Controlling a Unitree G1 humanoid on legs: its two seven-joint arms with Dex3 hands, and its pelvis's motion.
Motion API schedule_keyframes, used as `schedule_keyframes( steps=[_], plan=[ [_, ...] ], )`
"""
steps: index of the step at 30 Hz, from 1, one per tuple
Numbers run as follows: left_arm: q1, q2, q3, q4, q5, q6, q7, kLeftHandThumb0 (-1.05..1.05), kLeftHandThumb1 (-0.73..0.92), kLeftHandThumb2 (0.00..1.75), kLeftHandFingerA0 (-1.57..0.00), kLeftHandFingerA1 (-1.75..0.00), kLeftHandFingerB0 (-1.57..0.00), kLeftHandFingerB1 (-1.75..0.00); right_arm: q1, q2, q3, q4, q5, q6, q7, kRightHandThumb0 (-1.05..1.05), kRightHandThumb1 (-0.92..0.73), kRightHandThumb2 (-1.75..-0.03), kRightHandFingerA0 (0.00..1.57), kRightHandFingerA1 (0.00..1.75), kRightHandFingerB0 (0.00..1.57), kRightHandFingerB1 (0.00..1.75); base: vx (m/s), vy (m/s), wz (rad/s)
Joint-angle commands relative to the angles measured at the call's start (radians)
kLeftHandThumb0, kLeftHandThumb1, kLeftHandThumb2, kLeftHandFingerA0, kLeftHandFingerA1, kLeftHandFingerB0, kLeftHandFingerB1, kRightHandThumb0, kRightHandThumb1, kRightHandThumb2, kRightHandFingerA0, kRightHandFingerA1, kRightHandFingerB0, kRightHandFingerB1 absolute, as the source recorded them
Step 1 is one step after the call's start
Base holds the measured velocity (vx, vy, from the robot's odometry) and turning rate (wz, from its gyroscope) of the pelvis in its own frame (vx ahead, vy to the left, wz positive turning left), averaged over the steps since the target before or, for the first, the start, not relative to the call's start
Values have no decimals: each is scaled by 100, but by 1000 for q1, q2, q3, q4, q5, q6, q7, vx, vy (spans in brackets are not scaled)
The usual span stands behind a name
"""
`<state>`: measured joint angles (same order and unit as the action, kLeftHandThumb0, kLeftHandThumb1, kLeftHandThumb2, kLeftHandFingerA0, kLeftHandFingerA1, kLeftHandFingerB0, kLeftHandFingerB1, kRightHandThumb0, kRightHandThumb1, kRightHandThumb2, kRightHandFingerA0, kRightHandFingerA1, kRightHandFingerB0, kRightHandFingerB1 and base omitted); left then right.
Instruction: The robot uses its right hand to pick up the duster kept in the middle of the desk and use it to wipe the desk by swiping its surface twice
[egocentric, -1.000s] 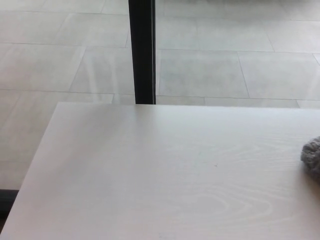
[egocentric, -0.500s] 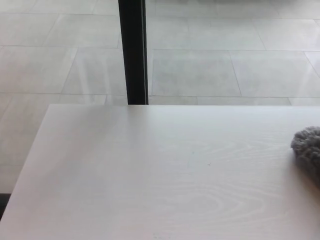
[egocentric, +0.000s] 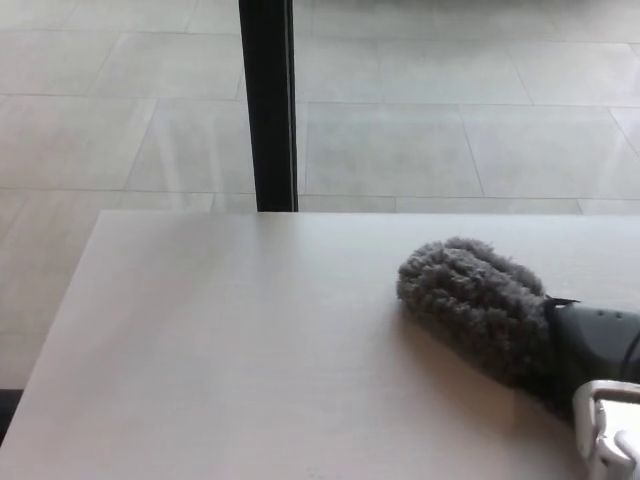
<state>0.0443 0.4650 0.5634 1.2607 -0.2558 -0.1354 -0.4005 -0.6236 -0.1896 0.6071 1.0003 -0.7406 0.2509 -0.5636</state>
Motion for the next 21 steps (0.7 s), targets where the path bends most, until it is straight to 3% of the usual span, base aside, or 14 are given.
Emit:
schedule_keyframes(
  steps=[1,2,3,4,5,8,10,12,14,15,16,19,21],
  plan=[
    [-4,16,-4,4,-11,-14,6,-45,72,61,-64,-55,-62,-48,149,92,101,-18,-59,-38,-22,-33,-67,-65,87,175,77,125,0,0,0],
    [-3,16,-4,3,-11,-15,6,-45,72,61,-64,-55,-62,-48,152,93,104,-21,-59,-38,-25,-33,-67,-65,87,175,77,125,0,0,0],
    [-3,17,-10,-1,-6,-14,8,-47,70,61,-63,-56,-61,-48,180,107,128,-55,-67,-54,-30,-34,-73,-69,91,175,72,149,0,0,0],
    [4,18,-23,-7,7,-34,1,-49,72,61,-62,-55,-59,-48,210,106,161,-130,-75,-73,0,-40,-54,-97,116,135,84,112,0,0,0],
    [2,17,-18,-5,1,-28,-3,-47,71,61,-63,-57,-59,-48,226,101,174,-167,-74,-94,0,-27,-64,-68,88,175,75,142,0,0,0],
    [-7,17,-11,4,-8,-16,7,-44,74,62,-65,-56,-62,-48,259,81,224,-269,-97,-113,-1,-27,-58,-76,90,175,74,146,0,0,0],
    [-3,18,-12,4,-6,-28,1,-47,72,61,-66,-57,-61,-48,276,65,258,-342,-104,-139,13,-28,-56,-86,96,175,86,105,0,0,0],
    [-7,20,1,1,-21,-11,-1,-45,71,61,-65,-58,-62,-50,296,23,309,-446,-135,-171,29,-26,-54,-95,109,175,91,93,0,0,0],
    [-7,24,-5,1,-14,-16,-3,-47,71,61,-65,-58,-61,-49,303,2,336,-496,-157,-165,40,-29,-54,-89,110,175,93,85,0,0,0],
    [-9,26,-6,1,-13,-14,-1,-46,71,62,-66,-57,-61,-49,322,-21,352,-562,-162,-164,72,-37,-44,-99,122,132,88,98,0,0,0],
    [-7,28,-10,0,-9,-22,-6,-47,71,61,-65,-57,-61,-49,331,-40,365,-597,-166,-174,74,-30,-50,-77,98,174,90,98,0,0,0],
    [-7,28,-10,0,-9,-26,-5,-48,71,62,-67,-57,-62,-49,336,-70,378,-636,-174,-182,86,-28,-48,-85,94,174,88,108,0,0,0],
    [-10,28,-9,0,-11,-18,2,-46,71,62,-66,-56,-63,-49,336,-92,378,-643,-177,-203,81,-31,-50,-76,93,172,88,104,0,0,0]
  ],
)
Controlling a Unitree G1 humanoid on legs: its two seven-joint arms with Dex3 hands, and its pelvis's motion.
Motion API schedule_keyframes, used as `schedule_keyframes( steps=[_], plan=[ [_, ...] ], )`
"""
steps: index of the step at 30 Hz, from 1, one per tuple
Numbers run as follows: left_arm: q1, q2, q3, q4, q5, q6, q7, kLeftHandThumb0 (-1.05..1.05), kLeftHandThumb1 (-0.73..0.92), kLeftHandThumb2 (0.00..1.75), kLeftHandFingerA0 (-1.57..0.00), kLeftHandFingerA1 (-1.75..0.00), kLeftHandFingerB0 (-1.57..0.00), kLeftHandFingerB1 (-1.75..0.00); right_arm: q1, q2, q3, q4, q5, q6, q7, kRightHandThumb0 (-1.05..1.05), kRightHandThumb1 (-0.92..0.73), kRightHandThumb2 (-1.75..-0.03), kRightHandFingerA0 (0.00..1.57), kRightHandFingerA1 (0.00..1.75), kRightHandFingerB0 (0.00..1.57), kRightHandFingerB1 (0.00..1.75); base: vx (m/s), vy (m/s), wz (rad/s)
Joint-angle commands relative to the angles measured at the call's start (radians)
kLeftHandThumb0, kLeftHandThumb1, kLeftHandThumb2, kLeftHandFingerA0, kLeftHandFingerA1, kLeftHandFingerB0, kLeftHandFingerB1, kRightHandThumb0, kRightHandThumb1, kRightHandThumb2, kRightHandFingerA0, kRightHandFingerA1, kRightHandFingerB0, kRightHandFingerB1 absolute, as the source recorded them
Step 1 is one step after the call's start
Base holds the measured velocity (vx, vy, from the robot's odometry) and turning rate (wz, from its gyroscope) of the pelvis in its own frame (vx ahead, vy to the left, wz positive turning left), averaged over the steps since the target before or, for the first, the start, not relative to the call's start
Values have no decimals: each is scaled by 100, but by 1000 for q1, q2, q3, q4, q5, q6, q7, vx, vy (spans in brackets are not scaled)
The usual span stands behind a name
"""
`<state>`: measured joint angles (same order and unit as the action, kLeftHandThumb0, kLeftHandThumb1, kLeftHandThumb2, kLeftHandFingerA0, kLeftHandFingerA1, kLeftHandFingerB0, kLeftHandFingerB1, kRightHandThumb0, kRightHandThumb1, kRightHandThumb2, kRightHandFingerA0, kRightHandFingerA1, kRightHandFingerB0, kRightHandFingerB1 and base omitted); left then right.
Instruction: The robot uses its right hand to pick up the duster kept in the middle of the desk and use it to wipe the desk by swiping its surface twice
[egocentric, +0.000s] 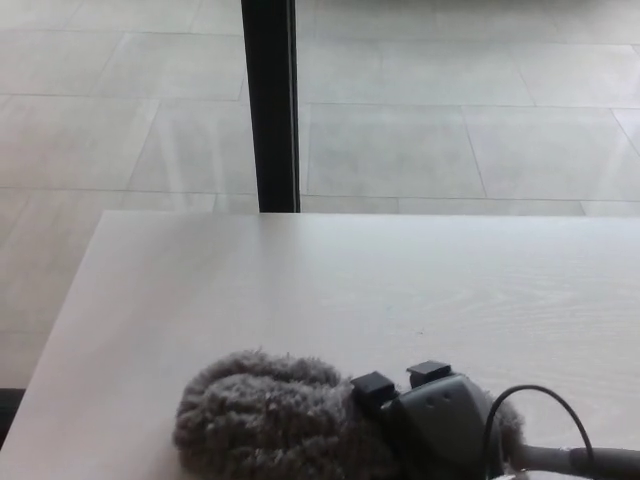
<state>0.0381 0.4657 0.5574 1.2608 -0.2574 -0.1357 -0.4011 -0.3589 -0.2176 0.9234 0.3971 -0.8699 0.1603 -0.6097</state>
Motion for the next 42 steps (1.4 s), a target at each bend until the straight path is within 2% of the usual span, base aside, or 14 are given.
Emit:
schedule_keyframes(
  steps=[1,8,16,19,21,24,25,26,27,28,30,33,34,42],
  plan=[
    [-5,28,-1,3,-10,-18,2,-45,72,62,-67,-56,-62,-49,65,-73,59,-39,-50,-115,137,-32,-53,-73,94,173,87,104,0,0,0],
    [-4,26,3,9,-15,-19,-4,-48,71,62,-67,-56,-65,-49,41,-82,14,18,-58,-136,132,-25,-55,-85,101,175,86,99,0,0,0],
    [6,22,5,4,-17,-24,-6,-47,72,62,-66,-56,-61,-49,-20,-71,-98,146,-64,-99,102,-24,-56,-82,93,175,67,163,0,0,0],
    [9,22,10,1,-22,-17,-3,-43,73,62,-67,-57,-62,-50,-49,-67,-133,201,-53,-83,135,-37,-48,-93,117,134,81,98,0,0,0],
    [10,22,7,-4,-20,-14,0,-42,74,62,-65,-58,-59,-49,-66,-63,-152,237,-45,-96,134,-30,-62,-61,90,175,85,86,0,0,0],
    [12,17,-6,-1,-8,-27,4,-48,71,61,-63,-55,-60,-48,-94,-52,-199,325,-28,-86,116,-36,-50,-95,117,132,82,91,0,0,0],
    [14,17,-13,0,0,-40,6,-48,72,62,-63,-55,-61,-48,-101,-50,-204,349,-33,-69,129,-33,-74,-66,87,175,82,104,0,0,0],
    [14,18,-14,1,-1,-41,5,-47,73,62,-63,-55,-60,-48,-106,-49,-213,373,-29,-67,131,-34,-55,-99,117,131,83,97,0,0,0],
    [14,18,-7,0,-11,-30,-1,-49,71,62,-63,-57,-61,-49,-110,-52,-226,409,-19,-82,112,-28,-71,-66,91,173,80,115,0,0,0],
    [15,18,0,0,-20,-21,-6,-48,70,61,-63,-57,-61,-49,-112,-60,-230,448,-25,-85,89,-36,-54,-98,119,133,81,97,0,0,0],
    [20,18,4,1,-24,-19,-7,-47,70,61,-63,-55,-60,-48,-119,-67,-233,514,-41,-4,122,-35,-74,-65,88,174,73,103,0,0,0],
    [28,15,-1,5,-17,-35,-9,-47,72,61,-61,-53,-55,-47,-122,-88,-251,578,-25,-5,135,-36,-50,-96,116,132,78,94,0,0,0],
    [30,13,0,4,-18,-34,-10,-47,72,62,-61,-54,-57,-47,-119,-100,-254,603,-24,-20,110,-31,-69,-66,90,171,79,114,0,0,0],
    [40,12,0,9,-16,-30,-2,-47,72,61,-62,-57,-60,-48,-54,-217,-327,748,16,-57,26,-30,-73,-70,87,175,73,130,0,0,0]
  ],
)
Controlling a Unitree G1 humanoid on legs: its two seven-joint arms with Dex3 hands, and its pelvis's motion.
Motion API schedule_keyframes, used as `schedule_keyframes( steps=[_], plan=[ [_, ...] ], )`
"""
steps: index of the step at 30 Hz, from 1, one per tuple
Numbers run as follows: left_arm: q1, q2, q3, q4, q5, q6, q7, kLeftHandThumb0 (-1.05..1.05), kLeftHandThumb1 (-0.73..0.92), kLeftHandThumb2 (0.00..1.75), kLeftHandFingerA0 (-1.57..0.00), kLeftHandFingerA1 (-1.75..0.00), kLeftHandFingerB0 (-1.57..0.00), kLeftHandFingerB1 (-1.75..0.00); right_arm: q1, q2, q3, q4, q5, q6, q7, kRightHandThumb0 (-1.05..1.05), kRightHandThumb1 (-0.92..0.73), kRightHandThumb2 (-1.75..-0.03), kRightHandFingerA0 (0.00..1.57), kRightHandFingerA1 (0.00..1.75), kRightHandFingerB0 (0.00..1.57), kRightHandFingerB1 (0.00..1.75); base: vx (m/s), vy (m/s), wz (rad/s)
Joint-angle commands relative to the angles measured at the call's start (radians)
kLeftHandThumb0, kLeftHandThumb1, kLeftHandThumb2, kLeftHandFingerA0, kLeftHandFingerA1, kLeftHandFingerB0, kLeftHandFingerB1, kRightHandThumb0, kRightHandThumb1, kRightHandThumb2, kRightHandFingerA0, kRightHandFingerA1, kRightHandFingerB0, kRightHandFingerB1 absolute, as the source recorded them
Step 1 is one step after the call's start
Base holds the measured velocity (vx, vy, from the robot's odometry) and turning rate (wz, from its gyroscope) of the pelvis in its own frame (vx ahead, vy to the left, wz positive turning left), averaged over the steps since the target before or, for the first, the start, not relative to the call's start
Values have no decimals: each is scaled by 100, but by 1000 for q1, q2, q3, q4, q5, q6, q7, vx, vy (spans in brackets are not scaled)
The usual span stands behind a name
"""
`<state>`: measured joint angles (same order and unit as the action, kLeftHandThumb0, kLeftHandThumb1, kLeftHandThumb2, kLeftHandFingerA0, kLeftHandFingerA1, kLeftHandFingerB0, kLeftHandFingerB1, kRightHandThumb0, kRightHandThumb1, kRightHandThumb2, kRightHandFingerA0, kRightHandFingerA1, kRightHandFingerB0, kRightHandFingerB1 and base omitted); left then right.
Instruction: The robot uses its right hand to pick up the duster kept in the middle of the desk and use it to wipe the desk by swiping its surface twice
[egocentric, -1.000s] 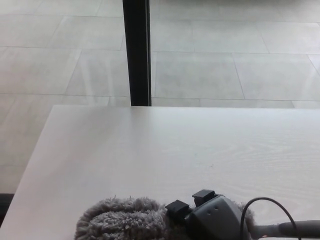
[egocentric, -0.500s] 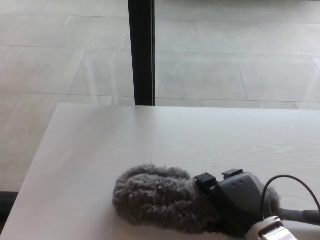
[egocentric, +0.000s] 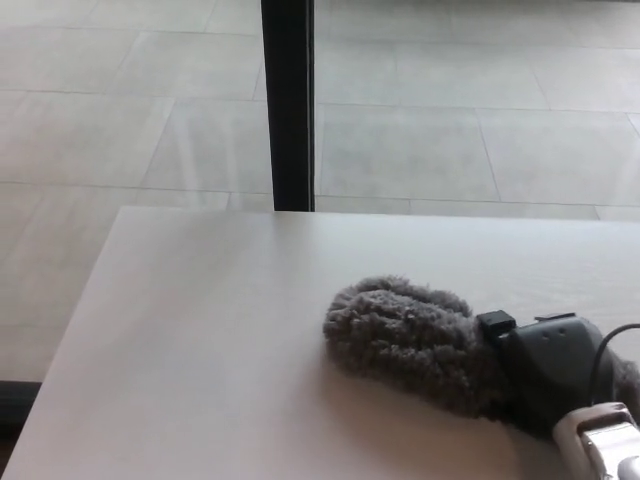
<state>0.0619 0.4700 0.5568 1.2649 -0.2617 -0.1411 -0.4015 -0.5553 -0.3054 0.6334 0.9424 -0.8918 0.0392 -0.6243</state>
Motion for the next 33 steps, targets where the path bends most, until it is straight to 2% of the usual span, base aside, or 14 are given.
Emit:
schedule_keyframes(
  steps=[1,2,12,13,17,18,21,23,24,28,30,31,32,33],
  plan=[
    [17,8,3,8,-14,-16,3,-46,71,61,-63,-56,-62,-48,166,-160,-60,225,53,49,7,-31,-74,-71,90,175,75,155,0,0,0],
    [18,9,5,9,-15,-16,2,-47,71,61,-66,-56,-64,-49,171,-168,-66,233,56,42,0,-42,-55,-96,119,139,96,125,0,0,0],
    [42,10,5,10,-12,-27,-14,-49,70,61,-65,-57,-61,-49,221,-229,-197,306,146,42,24,-50,-52,-93,119,141,86,120,0,0,0],
    [43,10,4,8,-11,-28,-11,-53,68,60,-63,-56,-61,-48,220,-228,-208,310,152,47,29,-41,-68,-60,89,175,81,115,0,0,0],
    [44,14,0,2,-9,-25,-8,-51,70,61,-63,-56,-59,-48,215,-222,-232,320,168,44,60,-39,-70,-61,87,175,78,119,0,0,0],
    [38,17,-1,3,-9,-16,-2,-49,70,61,-64,-56,-58,-48,216,-212,-230,322,165,47,45,-48,-52,-95,118,139,87,121,0,0,0],
    [33,18,3,7,-13,-4,1,-46,72,61,-64,-56,-59,-48,212,-196,-221,318,160,44,40,-42,-55,-98,114,133,78,109,0,0,0],
    [31,17,6,9,-16,-2,3,-47,70,61,-62,-56,-59,-48,212,-188,-209,308,155,17,22,-40,-52,-96,115,133,78,105,0,0,0],
    [33,18,6,9,-16,-8,-7,-48,69,60,-61,-57,-58,-48,218,-187,-210,292,163,-25,5,-39,-69,-62,86,175,77,110,0,0,0],
    [33,19,1,6,-11,-3,6,-48,70,61,-63,-55,-59,-47,210,-180,-203,265,170,-50,3,-39,-68,-63,82,170,75,75,0,0,0],
    [35,19,4,9,-14,-13,-6,-46,74,62,-65,-55,-60,-47,191,-183,-229,213,221,-116,86,-63,-74,-63,89,131,23,31,0,0,0],
    [36,20,-7,7,0,-23,5,-47,72,62,-67,-55,-61,-47,181,-181,-237,200,233,-101,120,-67,-55,-101,68,104,0,34,0,0,0],
    [33,20,-2,7,-6,-15,7,-45,72,61,-66,-56,-61,-48,167,-175,-255,184,261,-69,183,-96,-66,-100,20,63,0,6,0,0,0],
    [30,20,3,7,-13,-5,6,-45,72,61,-66,-56,-61,-48,163,-175,-272,170,284,-63,232,-96,-66,-100,20,63,0,6,0,0,0]
  ],
)
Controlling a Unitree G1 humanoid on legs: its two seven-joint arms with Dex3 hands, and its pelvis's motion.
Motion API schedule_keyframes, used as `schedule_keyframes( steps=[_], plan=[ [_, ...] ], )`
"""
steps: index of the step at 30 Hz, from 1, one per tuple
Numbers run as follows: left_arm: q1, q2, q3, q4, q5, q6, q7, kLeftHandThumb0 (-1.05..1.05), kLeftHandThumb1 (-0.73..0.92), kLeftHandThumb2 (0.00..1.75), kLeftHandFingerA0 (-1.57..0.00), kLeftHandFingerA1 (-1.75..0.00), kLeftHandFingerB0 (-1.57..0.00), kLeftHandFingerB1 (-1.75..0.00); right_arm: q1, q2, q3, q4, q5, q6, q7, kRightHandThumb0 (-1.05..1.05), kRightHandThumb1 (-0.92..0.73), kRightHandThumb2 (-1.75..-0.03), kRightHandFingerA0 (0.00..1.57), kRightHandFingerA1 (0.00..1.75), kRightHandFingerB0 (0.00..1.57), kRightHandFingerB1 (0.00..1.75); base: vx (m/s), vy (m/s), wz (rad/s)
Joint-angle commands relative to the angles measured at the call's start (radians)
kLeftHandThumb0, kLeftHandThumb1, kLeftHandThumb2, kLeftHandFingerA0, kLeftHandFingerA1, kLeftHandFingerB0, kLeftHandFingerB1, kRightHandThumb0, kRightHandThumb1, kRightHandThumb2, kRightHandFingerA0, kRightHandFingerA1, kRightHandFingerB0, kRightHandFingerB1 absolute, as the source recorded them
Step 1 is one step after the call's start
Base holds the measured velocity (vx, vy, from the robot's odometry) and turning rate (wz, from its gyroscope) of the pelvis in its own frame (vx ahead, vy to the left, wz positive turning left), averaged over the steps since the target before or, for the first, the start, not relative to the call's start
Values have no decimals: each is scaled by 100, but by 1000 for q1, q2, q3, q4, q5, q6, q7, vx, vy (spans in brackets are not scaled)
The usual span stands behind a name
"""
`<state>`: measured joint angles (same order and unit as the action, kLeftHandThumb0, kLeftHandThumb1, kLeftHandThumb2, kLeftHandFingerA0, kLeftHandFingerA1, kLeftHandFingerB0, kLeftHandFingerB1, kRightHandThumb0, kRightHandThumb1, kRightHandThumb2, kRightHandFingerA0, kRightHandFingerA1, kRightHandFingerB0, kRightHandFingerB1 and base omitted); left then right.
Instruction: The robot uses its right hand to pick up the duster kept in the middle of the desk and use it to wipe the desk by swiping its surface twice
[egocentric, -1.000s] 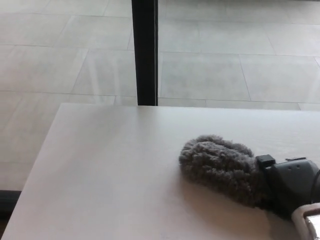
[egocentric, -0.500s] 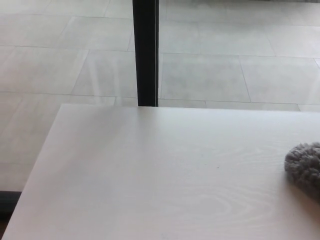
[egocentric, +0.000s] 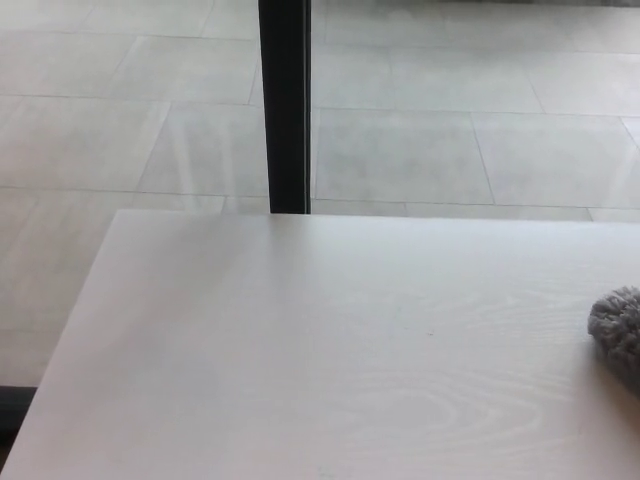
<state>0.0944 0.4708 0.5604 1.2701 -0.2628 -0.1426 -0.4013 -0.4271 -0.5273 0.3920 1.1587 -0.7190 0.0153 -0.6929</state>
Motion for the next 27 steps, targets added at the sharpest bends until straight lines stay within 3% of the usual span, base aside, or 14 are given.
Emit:
schedule_keyframes(
  steps=[1,2,3,4,9,14,17,18,19,23,24,25,26,27],
  plan=[
    [-2,19,7,5,-19,2,2,-46,69,61,-63,-56,-57,-47,25,40,-16,-61,92,-9,319,-91,-80,-65,7,38,0,0,0,0,0],
    [1,18,8,1,-21,-1,-3,-47,69,60,-61,-57,-56,-47,16,20,-23,-87,99,5,360,-101,-62,-102,0,14,0,0,0,0,0],
    [2,19,9,1,-21,-1,-3,-47,69,60,-61,-57,-56,-47,17,21,-22,-90,99,6,363,-101,-62,-102,0,14,0,0,0,0,0],
    [2,20,8,2,-19,-2,2,-47,69,61,-62,-56,-56,-47,21,11,-28,-108,105,6,372,-105,-84,-71,0,1,0,0,0,0,0],
    [2,21,12,8,-21,5,12,-46,68,60,-66,-57,-60,-48,46,-83,-61,-215,134,-8,465,-105,-91,-71,0,0,0,0,0,0,0],
    [7,22,16,5,-23,5,18,-49,66,60,-68,-58,-61,-49,84,-155,-113,-277,150,-20,455,-105,-87,-75,0,1,0,0,0,0,0],
    [3,22,23,4,-29,15,21,-47,66,59,-66,-58,-63,-50,127,-201,-167,-348,184,-31,471,-105,-86,-69,0,0,0,0,0,0,0],
    [5,25,18,7,-23,6,14,-50,66,60,-66,-57,-65,-50,155,-231,-185,-396,183,-24,468,-105,-67,-112,0,16,0,1,0,0,0],
    [9,25,10,7,-12,-8,14,-50,67,60,-66,-56,-65,-49,183,-265,-213,-448,194,-20,496,-105,-88,-68,0,0,0,0,0,0,0],
    [9,26,21,7,-26,5,4,-52,63,59,-64,-59,-65,-51,257,-314,-298,-541,229,-40,503,-105,-87,-68,0,0,0,0,0,0,0],
    [8,26,25,8,-31,11,4,-50,64,60,-67,-59,-67,-51,284,-335,-335,-568,255,-45,522,-104,-67,-112,0,17,0,1,0,0,0],
    [8,26,27,8,-31,14,9,-50,64,60,-67,-59,-67,-51,316,-355,-383,-602,287,-49,543,-104,-67,-112,0,17,0,1,0,0,0],
    [8,27,28,12,-32,16,9,-45,69,60,-67,-58,-65,-51,344,-365,-416,-630,306,-53,550,-105,-89,-70,0,0,0,0,0,0,0],
    [7,29,36,17,-38,22,8,-45,68,60,-66,-60,-63,-50,390,-383,-473,-675,332,-59,568,-105,-91,-70,0,1,0,0,0,0,0]
  ],
)
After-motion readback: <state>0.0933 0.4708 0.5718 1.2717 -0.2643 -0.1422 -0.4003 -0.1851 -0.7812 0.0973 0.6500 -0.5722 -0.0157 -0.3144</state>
